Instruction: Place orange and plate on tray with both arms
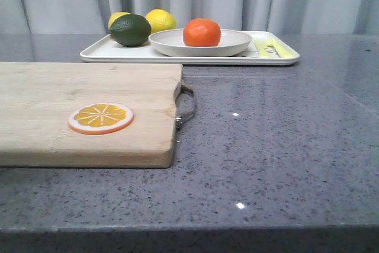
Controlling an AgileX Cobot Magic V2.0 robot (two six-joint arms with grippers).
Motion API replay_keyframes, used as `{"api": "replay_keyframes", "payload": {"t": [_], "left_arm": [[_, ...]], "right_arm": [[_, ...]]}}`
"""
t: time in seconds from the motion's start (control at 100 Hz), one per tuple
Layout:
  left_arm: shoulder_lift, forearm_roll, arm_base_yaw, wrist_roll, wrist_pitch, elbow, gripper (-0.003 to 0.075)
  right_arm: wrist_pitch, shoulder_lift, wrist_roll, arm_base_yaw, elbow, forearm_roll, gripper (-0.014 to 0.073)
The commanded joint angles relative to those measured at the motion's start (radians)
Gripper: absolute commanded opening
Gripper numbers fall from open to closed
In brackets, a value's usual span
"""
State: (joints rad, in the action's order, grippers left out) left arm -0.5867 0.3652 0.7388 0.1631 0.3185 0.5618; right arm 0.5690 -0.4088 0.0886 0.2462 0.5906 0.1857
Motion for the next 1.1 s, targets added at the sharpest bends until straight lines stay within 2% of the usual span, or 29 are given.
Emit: {"api": "replay_keyframes", "payload": {"t": [0.0, 1.09], "left_arm": [[0.001, 0.017, 0.000, 0.000, -0.123, -0.007, -0.0020], [0.001, 0.017, 0.000, 0.000, -0.125, -0.031, -0.0020]], "right_arm": [[-0.097, 0.034, 0.011, -0.004, -0.010, -0.004, -0.0075], [-0.088, 0.047, 0.011, -0.004, -0.029, -0.004, -0.0075]]}}
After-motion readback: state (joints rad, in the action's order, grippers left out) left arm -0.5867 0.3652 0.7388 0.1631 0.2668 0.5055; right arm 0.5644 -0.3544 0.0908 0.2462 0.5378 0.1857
